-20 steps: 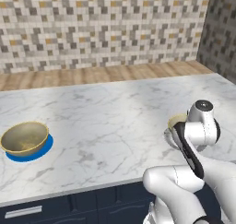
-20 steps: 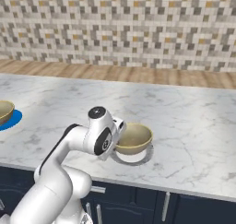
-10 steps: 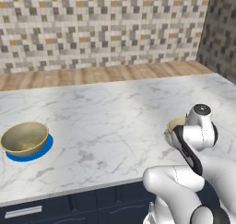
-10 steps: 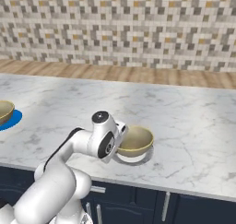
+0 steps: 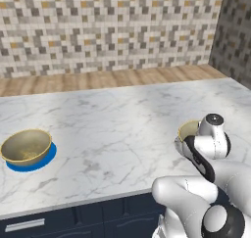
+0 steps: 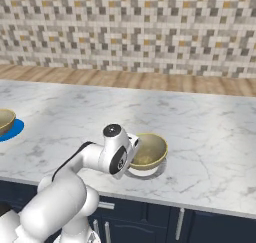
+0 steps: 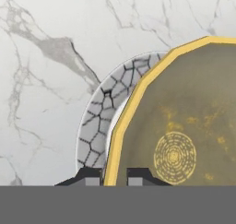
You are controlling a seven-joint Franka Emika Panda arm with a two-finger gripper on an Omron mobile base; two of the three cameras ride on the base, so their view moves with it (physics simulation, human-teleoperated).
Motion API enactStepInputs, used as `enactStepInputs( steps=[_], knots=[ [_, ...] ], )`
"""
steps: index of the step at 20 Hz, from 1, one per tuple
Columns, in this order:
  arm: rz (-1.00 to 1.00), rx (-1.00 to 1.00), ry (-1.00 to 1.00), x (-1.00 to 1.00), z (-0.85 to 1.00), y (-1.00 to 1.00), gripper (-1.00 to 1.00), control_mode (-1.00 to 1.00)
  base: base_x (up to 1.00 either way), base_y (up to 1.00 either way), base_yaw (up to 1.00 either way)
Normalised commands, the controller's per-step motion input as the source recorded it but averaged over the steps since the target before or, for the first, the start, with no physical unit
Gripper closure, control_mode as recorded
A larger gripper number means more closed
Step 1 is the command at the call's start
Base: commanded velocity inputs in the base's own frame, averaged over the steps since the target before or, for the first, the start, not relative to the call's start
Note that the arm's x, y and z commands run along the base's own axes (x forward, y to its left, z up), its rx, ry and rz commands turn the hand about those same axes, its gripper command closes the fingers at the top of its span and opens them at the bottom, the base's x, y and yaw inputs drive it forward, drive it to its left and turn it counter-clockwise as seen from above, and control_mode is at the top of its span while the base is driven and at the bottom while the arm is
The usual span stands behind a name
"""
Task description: Move the bowls from the cabinet to the plates on the dining table.
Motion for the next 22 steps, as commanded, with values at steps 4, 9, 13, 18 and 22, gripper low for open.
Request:
enactStepInputs(
  steps=[4,9,13,18,22],
  knots=[
    [0.00,0.00,0.02,0.00,-0.03,0.00,1.00,-1.00,0.00,0.00,0.00],
    [0.00,0.00,0.00,0.00,0.00,0.00,1.00,-1.00,0.00,0.00,0.00],
    [0.00,0.00,0.00,-0.06,0.00,0.02,1.00,-1.00,0.00,0.00,0.00],
    [0.00,0.00,-0.02,-0.19,0.00,0.08,1.00,-1.00,0.00,0.00,0.00],
    [0.00,-0.01,-0.04,-0.07,0.00,0.08,-1.00,-1.00,0.00,0.00,0.00]
  ],
)
